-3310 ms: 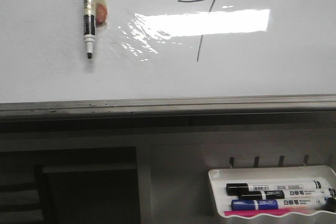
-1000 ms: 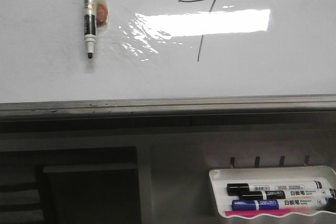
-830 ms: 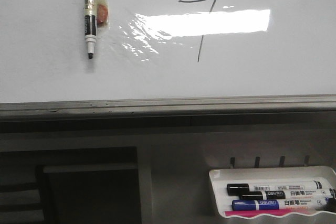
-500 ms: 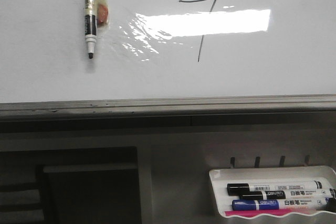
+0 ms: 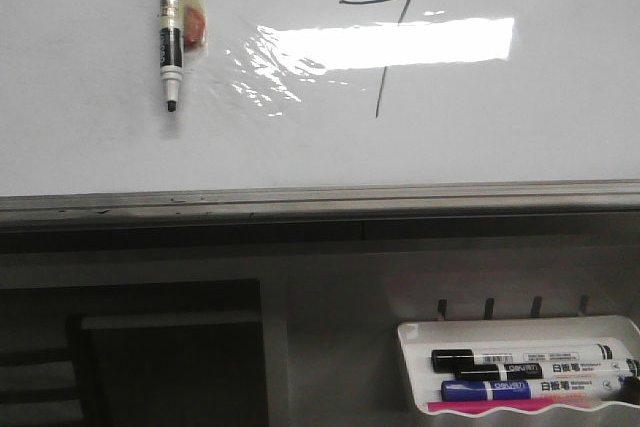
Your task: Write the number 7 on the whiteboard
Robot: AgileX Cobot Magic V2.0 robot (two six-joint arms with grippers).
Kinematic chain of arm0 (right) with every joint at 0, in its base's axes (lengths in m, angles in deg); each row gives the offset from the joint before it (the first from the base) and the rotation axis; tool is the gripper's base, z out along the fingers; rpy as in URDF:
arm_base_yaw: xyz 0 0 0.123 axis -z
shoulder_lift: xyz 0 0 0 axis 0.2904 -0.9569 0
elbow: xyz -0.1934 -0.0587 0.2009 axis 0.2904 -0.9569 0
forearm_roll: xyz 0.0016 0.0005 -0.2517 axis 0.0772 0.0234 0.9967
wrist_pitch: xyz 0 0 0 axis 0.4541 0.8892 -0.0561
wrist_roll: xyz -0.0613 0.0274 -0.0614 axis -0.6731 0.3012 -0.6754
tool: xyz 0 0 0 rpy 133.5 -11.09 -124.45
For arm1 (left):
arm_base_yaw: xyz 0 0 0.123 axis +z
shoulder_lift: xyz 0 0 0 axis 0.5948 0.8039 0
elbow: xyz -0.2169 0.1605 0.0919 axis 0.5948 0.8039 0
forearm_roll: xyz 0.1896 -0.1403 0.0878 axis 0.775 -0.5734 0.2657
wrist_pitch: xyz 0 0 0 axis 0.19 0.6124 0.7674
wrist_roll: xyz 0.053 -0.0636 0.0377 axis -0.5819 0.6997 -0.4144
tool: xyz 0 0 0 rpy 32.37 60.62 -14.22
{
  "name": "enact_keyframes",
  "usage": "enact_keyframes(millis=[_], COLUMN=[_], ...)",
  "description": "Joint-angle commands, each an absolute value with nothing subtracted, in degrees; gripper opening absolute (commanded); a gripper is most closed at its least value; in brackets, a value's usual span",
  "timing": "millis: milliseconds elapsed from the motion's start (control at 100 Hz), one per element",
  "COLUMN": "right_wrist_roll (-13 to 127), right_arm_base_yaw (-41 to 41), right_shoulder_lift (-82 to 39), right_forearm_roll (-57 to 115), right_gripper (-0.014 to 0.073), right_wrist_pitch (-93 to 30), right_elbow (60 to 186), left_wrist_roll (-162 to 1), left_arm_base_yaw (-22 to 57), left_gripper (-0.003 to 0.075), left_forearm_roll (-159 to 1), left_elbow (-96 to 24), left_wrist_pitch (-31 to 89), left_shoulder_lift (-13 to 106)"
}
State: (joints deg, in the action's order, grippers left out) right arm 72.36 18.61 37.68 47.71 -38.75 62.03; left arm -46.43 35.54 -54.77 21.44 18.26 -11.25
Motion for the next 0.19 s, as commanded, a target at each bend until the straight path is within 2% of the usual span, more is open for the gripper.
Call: enact_keyframes(millis=[0, 180], right_wrist_roll=[72.14, 72.14], right_arm_base_yaw=[18.89, 18.89], right_shoulder_lift=[38.78, 38.78], right_forearm_roll=[48.32, 48.32], right_gripper=[-0.0064, -0.0064], right_wrist_pitch=[-43.52, -43.52], right_elbow=[60.28, 60.28], left_wrist_roll=[-45.93, -45.93], left_arm_base_yaw=[35.68, 35.68], left_gripper=[-0.0020, -0.0020], left_forearm_roll=[-55.30, -55.30], left_elbow=[23.42, 23.42], left_wrist_pitch=[14.39, 14.39], left_shoulder_lift=[-13.02, -13.02])
